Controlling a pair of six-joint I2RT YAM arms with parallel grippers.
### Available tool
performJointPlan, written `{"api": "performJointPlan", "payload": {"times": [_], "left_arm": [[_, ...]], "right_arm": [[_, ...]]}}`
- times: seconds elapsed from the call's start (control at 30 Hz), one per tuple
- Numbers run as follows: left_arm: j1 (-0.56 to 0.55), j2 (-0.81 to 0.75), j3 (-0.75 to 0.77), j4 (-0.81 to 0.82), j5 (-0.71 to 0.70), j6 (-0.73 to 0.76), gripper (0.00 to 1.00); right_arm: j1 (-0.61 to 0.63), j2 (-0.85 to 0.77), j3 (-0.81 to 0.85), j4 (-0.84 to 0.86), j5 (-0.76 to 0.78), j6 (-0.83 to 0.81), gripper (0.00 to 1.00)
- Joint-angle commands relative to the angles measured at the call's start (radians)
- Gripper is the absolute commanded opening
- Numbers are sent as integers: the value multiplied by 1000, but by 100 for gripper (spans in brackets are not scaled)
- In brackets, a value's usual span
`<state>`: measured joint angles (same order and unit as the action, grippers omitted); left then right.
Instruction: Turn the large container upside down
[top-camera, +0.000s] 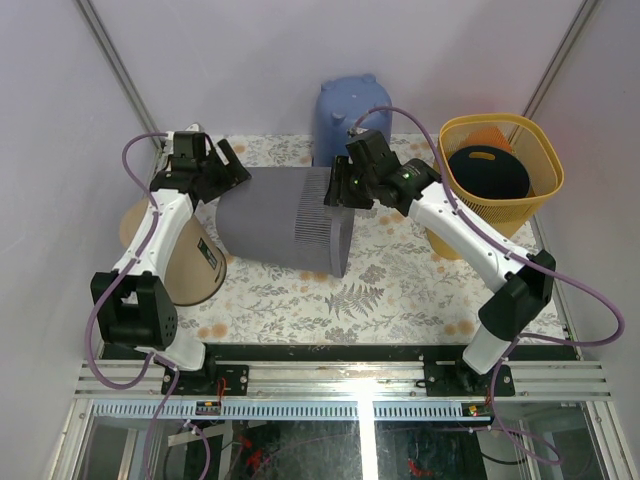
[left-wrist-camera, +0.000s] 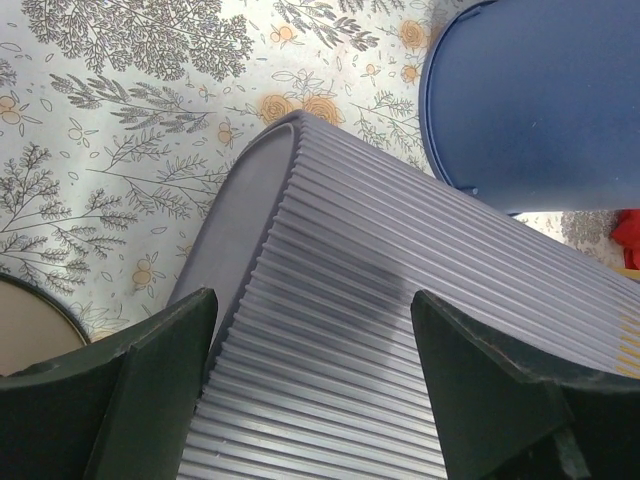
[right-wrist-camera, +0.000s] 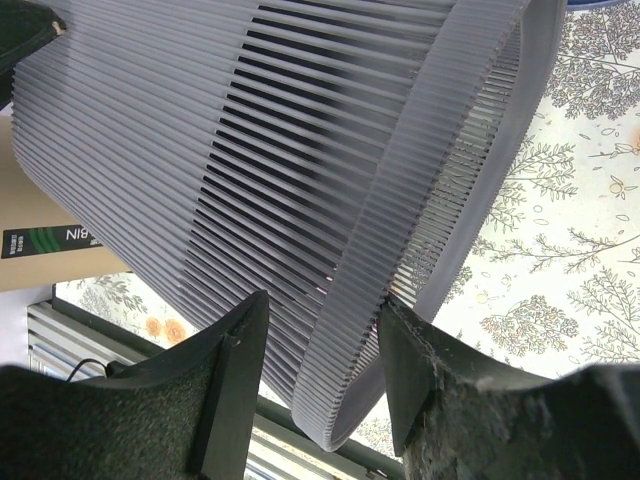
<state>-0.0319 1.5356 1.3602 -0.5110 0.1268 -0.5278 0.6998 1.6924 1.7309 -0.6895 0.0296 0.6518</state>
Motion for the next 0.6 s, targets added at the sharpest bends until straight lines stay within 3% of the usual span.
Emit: {"api": "performJointPlan", "payload": {"times": [0.0,0.37,0.57], "left_arm": [[-3,-57,33,5,47,-5,77],[-35,-156,90,-58,56,-20,76],[-41,-154,94,-108,-19,25,80]], "right_arm": [[13,-8,54,14,-27,-11,54],[13,-106,-117,189,-139,55,54],[13,-114,-117,161,-129,49,54]]}}
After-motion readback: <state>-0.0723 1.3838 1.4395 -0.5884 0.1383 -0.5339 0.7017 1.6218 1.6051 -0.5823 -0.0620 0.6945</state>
